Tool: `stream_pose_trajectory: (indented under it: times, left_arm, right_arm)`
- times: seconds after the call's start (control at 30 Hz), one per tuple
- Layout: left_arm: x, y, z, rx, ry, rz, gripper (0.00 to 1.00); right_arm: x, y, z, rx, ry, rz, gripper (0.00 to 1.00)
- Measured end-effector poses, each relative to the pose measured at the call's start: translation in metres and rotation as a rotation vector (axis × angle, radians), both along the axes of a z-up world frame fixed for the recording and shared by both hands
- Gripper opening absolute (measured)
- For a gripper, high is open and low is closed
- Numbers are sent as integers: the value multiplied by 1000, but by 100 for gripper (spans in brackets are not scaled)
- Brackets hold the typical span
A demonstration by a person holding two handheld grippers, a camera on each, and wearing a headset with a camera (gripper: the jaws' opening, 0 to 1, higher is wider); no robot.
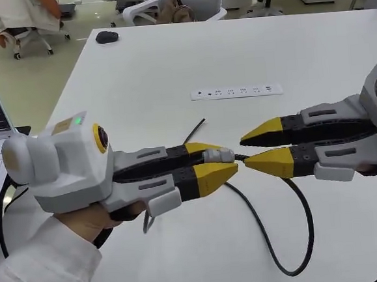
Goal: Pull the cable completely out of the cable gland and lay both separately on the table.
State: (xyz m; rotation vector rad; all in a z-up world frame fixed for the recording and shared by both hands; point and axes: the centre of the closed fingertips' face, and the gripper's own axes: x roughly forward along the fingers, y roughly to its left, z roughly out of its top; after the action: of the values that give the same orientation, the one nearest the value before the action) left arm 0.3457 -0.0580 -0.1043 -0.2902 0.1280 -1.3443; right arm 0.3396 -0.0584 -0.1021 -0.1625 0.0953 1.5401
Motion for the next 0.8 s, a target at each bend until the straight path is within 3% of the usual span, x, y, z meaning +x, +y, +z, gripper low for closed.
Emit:
stream_pose_trajectory:
  times: [0.13, 0.33, 0.5, 0.8]
  left_arm:
    - [0, 0, 1, 0, -7, -1, 17]
    - [2, 0, 3, -13, -10, 4, 17]
    - [3, 0, 4, -18, -8, 7, 17]
    - [3, -1, 5, -29, -3, 6, 17]
  right_arm:
    - [-1, 3, -1, -2, 5, 10, 13]
    - [-5, 5, -5, -10, 33, 31, 3]
    - [-3, 5, -8, -17, 15, 22, 2]
    - [-3, 6, -7, -19, 26, 26, 2]
